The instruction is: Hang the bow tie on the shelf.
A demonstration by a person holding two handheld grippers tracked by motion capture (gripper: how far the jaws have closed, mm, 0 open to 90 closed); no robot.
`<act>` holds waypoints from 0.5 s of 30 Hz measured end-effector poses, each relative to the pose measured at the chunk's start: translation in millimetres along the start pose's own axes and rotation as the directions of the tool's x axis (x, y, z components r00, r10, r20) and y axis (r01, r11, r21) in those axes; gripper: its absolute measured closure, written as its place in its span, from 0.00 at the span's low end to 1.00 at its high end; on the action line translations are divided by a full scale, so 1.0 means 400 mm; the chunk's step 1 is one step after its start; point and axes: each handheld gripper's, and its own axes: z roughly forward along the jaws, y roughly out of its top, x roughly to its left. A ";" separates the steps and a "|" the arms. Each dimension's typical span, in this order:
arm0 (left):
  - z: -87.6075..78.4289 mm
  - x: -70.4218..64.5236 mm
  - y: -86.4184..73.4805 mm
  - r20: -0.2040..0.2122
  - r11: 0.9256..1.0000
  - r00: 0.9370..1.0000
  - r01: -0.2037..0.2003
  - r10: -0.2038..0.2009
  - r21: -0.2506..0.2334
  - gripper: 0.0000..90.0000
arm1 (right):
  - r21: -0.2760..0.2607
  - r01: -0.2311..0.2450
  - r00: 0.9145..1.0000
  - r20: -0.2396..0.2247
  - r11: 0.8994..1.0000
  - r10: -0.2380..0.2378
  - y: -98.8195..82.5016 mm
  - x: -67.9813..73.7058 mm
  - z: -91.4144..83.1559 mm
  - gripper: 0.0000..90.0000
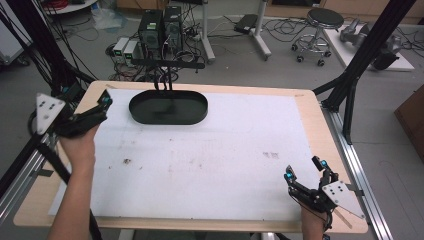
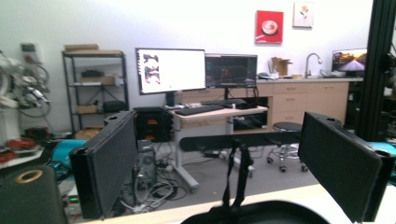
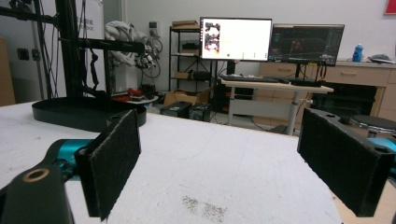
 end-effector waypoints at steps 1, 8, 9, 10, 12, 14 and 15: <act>-0.023 0.006 -0.003 -0.004 1.000 1.000 -0.007 0.007 0.002 0.14 | -0.002 -0.001 1.000 0.004 1.000 0.001 0.000 -0.001 0.000 0.14; -0.172 0.036 -0.054 -0.059 0.997 0.997 -0.056 0.059 0.043 0.14 | -0.007 -0.003 1.000 0.022 1.000 0.004 -0.002 -0.011 -0.006 0.14; -0.192 0.041 -0.065 -0.065 0.997 0.996 -0.062 0.065 0.049 0.14 | -0.007 -0.010 1.000 0.028 1.000 0.010 -0.001 -0.012 -0.007 0.14; -0.204 0.043 -0.072 -0.069 0.997 0.996 -0.062 0.065 0.049 0.14 | -0.008 -0.011 0.999 0.031 1.000 0.012 -0.001 -0.013 -0.008 0.14; -0.228 0.048 -0.088 -0.061 0.998 0.997 -0.045 0.048 0.045 0.14 | -0.012 -0.010 0.999 0.033 1.000 0.010 0.000 -0.014 -0.009 0.14; -0.247 0.053 -0.101 -0.062 0.999 0.998 -0.019 0.022 0.045 0.14 | -0.012 -0.002 1.000 0.031 1.000 0.002 -0.001 -0.014 -0.010 0.14; -0.254 0.055 -0.107 -0.066 0.998 0.998 -0.010 0.014 0.055 0.14 | -0.009 -0.003 0.999 0.034 1.000 0.003 -0.001 -0.014 -0.010 0.14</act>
